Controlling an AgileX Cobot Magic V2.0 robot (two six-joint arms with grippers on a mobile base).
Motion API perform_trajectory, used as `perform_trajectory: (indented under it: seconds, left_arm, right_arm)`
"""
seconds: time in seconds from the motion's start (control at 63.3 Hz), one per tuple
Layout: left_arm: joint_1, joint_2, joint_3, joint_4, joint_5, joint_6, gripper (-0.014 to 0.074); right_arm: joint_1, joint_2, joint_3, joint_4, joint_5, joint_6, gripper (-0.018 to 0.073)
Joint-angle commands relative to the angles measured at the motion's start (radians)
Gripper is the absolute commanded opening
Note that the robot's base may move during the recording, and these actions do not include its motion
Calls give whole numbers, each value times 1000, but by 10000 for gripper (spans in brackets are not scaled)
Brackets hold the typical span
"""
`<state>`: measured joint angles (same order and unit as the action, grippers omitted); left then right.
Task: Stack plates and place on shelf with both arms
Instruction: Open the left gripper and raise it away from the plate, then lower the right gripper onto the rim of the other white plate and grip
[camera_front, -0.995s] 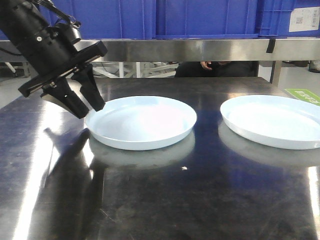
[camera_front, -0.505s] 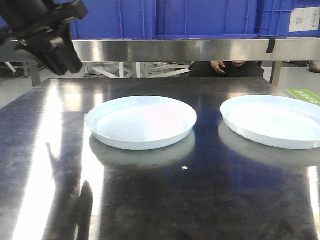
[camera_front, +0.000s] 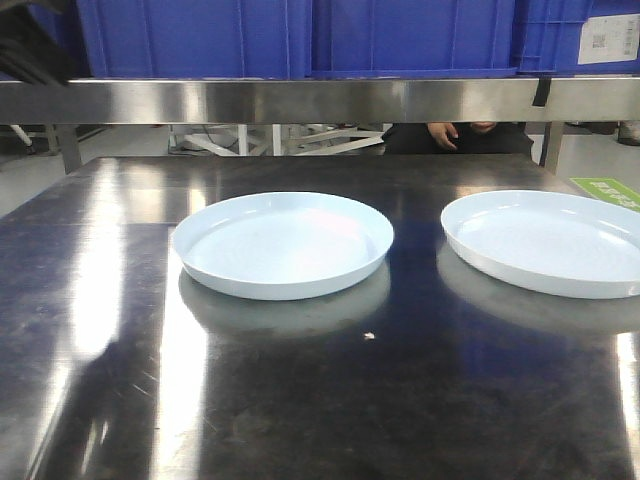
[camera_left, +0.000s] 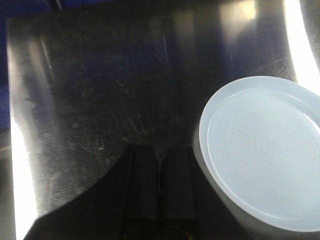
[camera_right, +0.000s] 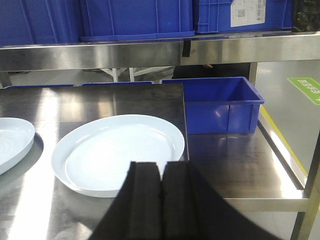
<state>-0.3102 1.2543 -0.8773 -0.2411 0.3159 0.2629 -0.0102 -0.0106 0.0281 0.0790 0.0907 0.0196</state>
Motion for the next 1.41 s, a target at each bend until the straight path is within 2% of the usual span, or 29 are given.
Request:
perform_trajectory:
  seconds: [0.0, 0.316, 0.49, 0.663, 1.39]
  left_arm:
    - [19, -99, 31, 12, -135, -4, 80]
    - [122, -341, 260, 12, -325, -4, 80]
    - [145, -459, 372, 12, -391, -4, 80]
    - [145, -560, 434, 12, -393, -4, 80]
    - [145, -822, 434, 12, -399, -4, 80]
  right_arm:
    - [2, -19, 1, -8, -91, -3, 57]
    - [2, -19, 1, -8, -91, -3, 57]
    - [2, -19, 1, -8, -91, -3, 57]
    - [2, -19, 1, -8, -91, -3, 57]
    - [2, -19, 1, -8, -91, -3, 57]
